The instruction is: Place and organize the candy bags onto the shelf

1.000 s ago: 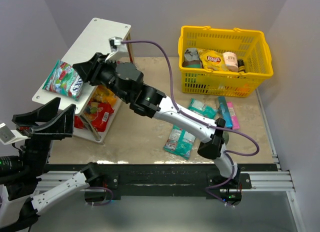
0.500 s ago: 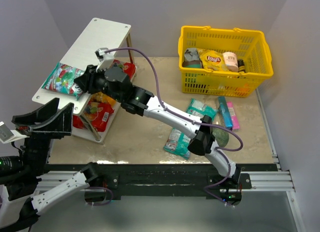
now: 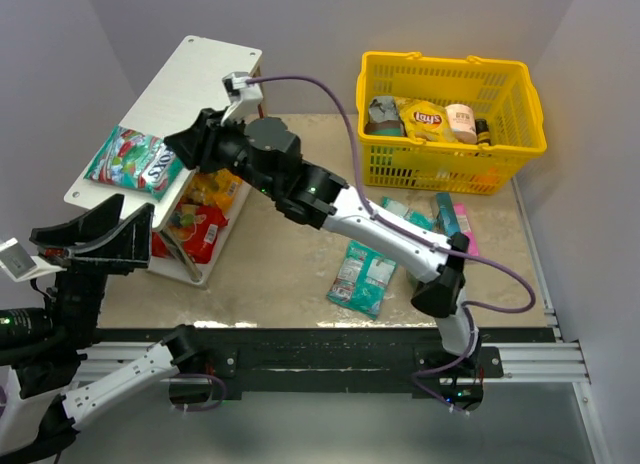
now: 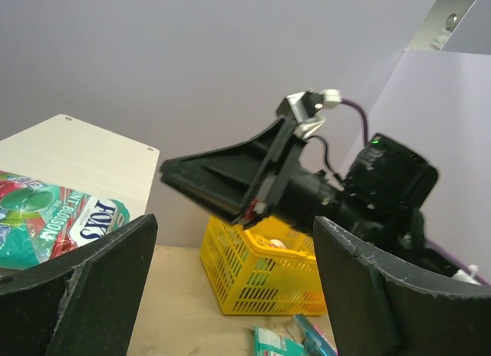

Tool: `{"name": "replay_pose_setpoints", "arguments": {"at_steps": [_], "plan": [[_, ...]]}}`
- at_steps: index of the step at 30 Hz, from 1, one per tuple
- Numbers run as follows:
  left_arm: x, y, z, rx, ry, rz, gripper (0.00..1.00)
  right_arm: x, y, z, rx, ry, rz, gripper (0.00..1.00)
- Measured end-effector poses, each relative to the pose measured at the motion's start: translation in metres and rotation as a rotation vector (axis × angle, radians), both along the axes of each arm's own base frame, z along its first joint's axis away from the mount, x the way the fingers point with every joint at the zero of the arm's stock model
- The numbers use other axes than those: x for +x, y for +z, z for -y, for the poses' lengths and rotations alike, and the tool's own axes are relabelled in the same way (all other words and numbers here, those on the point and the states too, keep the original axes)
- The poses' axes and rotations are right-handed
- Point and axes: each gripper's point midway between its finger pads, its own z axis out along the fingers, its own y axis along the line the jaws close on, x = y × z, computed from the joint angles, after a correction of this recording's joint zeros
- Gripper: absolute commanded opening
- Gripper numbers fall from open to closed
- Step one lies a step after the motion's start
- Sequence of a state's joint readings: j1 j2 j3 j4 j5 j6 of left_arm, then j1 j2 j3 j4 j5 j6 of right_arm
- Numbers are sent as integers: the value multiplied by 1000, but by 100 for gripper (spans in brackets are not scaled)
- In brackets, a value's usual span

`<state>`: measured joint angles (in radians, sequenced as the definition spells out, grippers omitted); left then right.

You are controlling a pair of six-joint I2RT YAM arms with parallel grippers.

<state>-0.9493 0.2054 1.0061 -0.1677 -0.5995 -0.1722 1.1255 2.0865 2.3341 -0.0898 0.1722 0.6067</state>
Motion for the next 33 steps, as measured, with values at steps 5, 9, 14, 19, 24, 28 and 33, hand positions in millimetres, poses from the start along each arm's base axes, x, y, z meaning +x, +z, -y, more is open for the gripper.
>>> {"name": "replay_pose_setpoints", "arguments": {"at_steps": [5,9,14,19,24,28,33], "plan": [[16,5,30,79,-24,-27,88,-16,51,64,47,-71,46,48],[43,-10,79,205,-63,-88,88,-21,56,123,24,-189,35,55],[65,-38,130,332,-134,-146,88,-16,-9,193,-145,-360,-39,68],[75,-64,169,400,-220,-192,88,-15,-113,259,-371,-484,-154,71],[81,-106,204,439,-319,-259,87,-20,-200,310,-531,-566,-285,69],[82,-143,219,474,-370,-328,87,-17,-260,328,-645,-608,-387,66],[78,-164,220,468,-393,-381,87,-11,-347,338,-827,-625,-541,65]]}}
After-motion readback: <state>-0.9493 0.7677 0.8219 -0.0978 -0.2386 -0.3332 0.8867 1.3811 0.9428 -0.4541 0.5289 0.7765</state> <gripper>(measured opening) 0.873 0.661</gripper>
